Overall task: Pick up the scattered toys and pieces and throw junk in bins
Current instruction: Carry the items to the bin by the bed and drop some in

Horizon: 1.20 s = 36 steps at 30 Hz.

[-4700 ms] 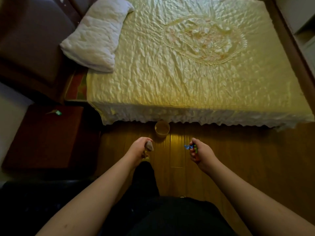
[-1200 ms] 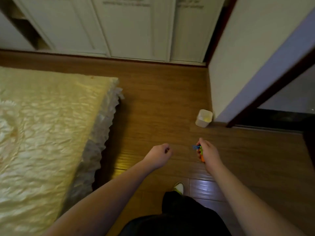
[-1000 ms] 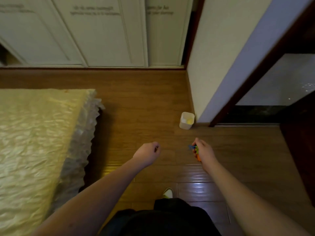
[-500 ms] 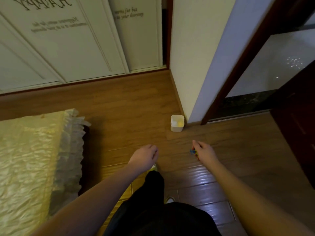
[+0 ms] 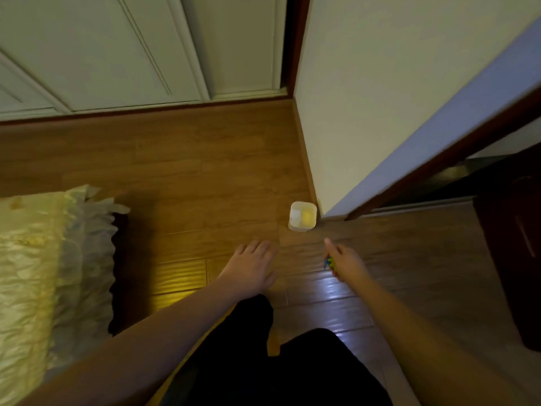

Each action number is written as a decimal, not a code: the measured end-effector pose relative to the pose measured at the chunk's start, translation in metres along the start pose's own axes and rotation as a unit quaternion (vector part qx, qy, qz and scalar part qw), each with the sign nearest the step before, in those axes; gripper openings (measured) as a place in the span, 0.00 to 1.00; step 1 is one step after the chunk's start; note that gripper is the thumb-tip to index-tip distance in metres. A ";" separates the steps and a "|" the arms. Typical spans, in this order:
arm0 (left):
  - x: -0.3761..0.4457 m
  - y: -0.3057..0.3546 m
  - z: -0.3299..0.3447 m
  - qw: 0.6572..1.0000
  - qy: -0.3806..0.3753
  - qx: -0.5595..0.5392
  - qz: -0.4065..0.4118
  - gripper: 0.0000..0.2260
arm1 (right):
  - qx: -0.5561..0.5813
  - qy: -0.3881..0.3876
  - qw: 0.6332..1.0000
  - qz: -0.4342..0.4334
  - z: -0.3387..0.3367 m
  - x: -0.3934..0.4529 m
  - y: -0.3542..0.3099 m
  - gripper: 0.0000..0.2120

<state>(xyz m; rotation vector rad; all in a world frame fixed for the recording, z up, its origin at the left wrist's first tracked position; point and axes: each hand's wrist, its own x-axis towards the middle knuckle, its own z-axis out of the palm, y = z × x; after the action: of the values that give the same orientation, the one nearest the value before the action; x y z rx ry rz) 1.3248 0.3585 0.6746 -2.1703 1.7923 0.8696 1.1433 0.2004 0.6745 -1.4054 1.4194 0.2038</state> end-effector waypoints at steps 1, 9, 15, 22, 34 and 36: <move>0.012 -0.007 -0.003 1.000 -0.006 0.004 -0.001 0.29 | 0.002 0.005 1.000 0.007 -0.002 0.014 -0.005 0.21; 0.110 -0.037 -0.015 0.998 0.000 -0.055 -0.002 0.29 | -0.133 -0.034 0.990 0.018 -0.016 0.142 0.001 0.16; 0.191 -0.057 0.034 0.989 0.027 -0.131 -0.061 0.28 | 0.011 -0.037 0.993 0.110 0.014 0.267 0.024 0.12; 0.276 -0.070 0.126 0.995 0.082 -0.055 0.009 0.23 | 0.105 -0.054 0.986 0.122 0.076 0.400 0.075 0.12; 0.338 -0.109 0.232 0.997 0.074 -0.016 0.001 0.29 | 0.134 -0.016 0.976 0.171 0.148 0.550 0.141 0.11; 0.343 -0.111 0.233 0.996 0.082 0.007 0.021 0.24 | 0.182 -0.017 0.965 0.187 0.152 0.558 0.136 0.08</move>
<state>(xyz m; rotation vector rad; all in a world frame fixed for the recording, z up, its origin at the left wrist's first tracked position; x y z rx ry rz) 1.3896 0.2169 0.2745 -2.2626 1.9182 0.7033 1.2696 0.0099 0.1260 -0.8267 1.5919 0.1941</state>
